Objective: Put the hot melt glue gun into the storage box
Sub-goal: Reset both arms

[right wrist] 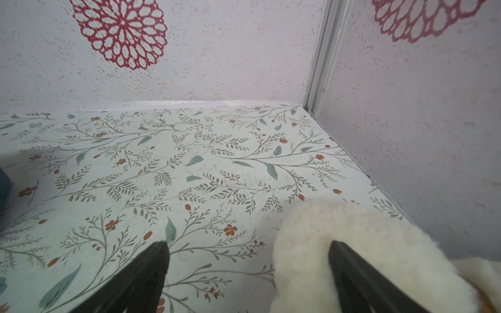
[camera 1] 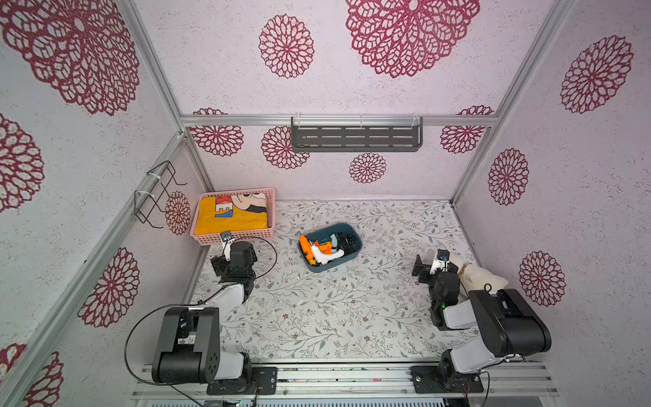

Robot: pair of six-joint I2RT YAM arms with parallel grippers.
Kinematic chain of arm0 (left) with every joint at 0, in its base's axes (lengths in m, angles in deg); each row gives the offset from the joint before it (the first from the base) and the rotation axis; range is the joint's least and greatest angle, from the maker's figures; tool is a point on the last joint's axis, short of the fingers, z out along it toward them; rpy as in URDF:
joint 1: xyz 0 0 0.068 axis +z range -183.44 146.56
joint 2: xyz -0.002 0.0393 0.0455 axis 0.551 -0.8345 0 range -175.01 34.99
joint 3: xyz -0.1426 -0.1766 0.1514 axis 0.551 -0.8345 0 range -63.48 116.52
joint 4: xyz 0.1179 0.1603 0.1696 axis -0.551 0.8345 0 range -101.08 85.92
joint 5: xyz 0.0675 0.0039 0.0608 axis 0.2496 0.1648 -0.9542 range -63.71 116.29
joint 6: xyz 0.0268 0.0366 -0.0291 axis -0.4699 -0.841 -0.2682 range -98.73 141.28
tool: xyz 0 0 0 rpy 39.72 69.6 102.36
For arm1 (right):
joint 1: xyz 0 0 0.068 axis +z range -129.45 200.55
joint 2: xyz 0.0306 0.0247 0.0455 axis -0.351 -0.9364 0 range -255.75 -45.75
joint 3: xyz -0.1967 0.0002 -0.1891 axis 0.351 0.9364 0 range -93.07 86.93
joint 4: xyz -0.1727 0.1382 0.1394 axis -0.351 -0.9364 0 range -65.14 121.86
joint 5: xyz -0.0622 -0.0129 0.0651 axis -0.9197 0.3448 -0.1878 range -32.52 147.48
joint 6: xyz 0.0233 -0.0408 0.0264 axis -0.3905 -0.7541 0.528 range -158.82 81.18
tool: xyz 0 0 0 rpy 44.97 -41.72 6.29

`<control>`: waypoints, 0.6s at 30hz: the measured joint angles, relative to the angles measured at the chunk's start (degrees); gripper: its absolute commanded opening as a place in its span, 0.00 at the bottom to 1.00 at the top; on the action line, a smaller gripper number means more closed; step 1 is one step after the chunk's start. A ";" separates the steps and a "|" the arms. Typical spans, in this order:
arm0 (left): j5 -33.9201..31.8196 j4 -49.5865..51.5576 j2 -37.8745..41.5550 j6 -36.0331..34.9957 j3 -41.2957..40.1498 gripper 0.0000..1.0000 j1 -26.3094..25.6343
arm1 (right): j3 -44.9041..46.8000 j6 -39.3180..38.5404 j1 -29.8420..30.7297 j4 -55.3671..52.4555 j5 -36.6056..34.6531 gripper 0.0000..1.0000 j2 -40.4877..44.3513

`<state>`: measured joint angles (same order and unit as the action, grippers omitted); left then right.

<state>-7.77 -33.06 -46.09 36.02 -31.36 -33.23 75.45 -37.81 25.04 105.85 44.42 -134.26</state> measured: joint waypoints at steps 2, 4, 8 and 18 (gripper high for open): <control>1.11 -2.29 -0.07 -0.13 -1.70 0.99 1.75 | 0.00 0.00 0.00 0.98 0.20 0.99 -0.02; 2.08 -5.25 -0.94 -0.35 -2.49 0.99 3.63 | 0.00 0.00 0.00 1.51 0.26 0.99 0.00; 4.55 -10.43 -5.25 -1.03 -2.38 0.98 5.70 | 0.17 0.00 0.00 2.19 0.24 0.99 0.00; 11.45 -26.43 -7.48 -3.98 -11.45 0.98 5.40 | 0.83 0.00 0.00 3.41 0.26 0.99 0.00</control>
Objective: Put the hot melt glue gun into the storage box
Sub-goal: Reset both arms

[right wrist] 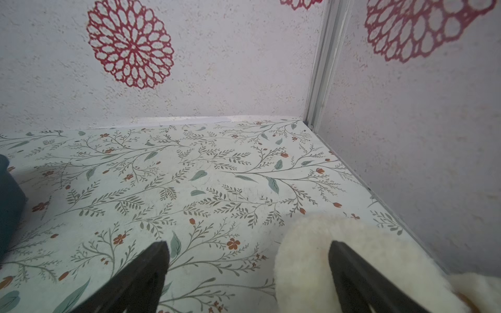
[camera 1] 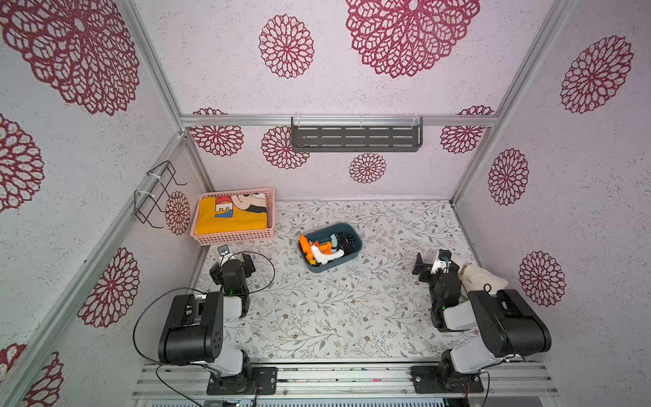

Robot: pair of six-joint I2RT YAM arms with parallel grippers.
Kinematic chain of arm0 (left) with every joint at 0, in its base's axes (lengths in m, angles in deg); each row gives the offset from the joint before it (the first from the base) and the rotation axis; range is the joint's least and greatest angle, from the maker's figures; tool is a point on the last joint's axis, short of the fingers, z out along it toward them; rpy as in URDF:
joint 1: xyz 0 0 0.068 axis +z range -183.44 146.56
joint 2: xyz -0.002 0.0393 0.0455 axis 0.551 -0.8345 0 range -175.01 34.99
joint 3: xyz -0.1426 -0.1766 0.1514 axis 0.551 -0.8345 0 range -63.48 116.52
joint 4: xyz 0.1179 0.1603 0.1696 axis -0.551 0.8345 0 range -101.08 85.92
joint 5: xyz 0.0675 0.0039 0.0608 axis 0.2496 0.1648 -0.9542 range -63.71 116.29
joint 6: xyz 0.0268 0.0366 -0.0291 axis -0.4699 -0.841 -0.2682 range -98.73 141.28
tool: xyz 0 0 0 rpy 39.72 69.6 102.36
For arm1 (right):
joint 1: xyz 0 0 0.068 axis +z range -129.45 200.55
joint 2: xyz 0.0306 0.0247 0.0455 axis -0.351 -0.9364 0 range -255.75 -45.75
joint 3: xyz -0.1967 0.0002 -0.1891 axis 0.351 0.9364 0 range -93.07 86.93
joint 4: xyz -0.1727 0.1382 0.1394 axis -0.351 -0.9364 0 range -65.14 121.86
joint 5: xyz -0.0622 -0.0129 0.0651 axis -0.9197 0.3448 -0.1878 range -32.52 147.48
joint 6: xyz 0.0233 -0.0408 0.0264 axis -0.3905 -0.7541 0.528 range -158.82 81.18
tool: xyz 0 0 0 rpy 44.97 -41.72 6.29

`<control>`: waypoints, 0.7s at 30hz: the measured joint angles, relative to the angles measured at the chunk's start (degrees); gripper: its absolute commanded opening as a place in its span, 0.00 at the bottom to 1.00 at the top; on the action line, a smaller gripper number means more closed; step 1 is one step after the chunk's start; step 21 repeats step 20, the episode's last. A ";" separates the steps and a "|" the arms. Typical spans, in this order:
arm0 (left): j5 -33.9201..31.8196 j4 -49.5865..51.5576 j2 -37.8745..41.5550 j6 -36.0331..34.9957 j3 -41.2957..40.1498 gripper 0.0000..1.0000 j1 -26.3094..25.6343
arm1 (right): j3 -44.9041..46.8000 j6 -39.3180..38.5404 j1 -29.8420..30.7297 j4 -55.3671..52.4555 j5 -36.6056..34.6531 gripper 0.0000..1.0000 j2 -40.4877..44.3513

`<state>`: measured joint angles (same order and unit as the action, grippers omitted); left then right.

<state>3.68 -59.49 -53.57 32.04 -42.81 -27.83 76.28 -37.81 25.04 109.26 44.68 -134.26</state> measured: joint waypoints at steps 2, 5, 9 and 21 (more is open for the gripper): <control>-0.31 -0.20 -0.22 -0.04 1.25 0.98 -0.11 | 0.00 -0.02 0.00 0.02 0.02 0.99 0.00; -0.57 -1.03 -0.17 -0.09 2.43 0.98 -0.22 | 0.00 -0.04 0.00 0.11 0.33 0.99 0.00; -0.83 -1.68 -0.20 -0.24 2.43 0.98 -0.24 | 0.00 -0.79 0.00 0.17 2.47 0.99 0.00; -0.87 -1.90 -0.20 -0.26 2.43 0.98 -0.37 | 0.00 -2.16 0.09 -0.04 6.25 0.99 0.00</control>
